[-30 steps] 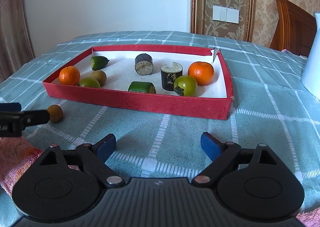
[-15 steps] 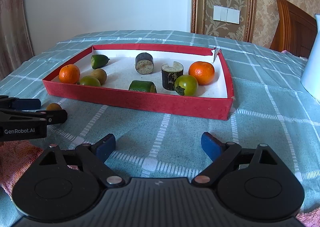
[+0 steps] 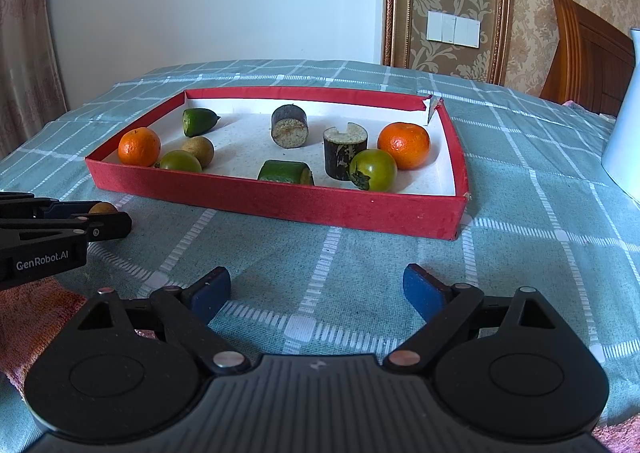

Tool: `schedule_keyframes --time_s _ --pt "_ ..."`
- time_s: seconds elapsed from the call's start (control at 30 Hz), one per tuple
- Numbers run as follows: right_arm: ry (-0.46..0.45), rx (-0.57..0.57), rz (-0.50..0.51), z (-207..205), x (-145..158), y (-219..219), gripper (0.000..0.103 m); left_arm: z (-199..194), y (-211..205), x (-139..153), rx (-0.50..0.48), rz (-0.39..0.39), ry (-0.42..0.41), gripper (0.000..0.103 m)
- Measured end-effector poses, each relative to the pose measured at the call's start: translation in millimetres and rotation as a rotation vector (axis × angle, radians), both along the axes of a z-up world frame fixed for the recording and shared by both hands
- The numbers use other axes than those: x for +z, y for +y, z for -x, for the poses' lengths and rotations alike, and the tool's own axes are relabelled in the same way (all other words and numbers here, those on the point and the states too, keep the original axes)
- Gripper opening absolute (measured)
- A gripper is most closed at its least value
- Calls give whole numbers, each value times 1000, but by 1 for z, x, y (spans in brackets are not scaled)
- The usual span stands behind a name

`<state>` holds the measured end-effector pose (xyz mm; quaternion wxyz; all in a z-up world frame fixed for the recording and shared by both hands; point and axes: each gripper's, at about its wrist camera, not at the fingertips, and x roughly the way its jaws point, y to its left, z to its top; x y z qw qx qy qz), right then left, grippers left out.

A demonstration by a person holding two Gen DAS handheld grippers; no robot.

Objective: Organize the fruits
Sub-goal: 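Grasp the small brown round fruit with the left gripper, then carry the small brown fruit into the red tray and open the left gripper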

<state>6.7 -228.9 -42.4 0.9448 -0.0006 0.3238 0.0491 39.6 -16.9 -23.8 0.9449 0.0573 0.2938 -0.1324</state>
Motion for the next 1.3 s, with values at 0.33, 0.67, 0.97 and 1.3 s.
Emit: schedule_keyframes --time_s 0.33,0.67,0.97,1.3 --pt "0 0 0 0 0 0 94 -1 -3 15 -18 -2 -42 24" --pt "0 0 1 0 0 0 94 -41 -20 39 -36 6 -75 24" --pt "1 1 2 -1 0 0 95 -92 -39 41 -18 4 -43 24" --pt "1 1 3 -1 1 0 96 -126 -50 21 -6 -21 7 24"
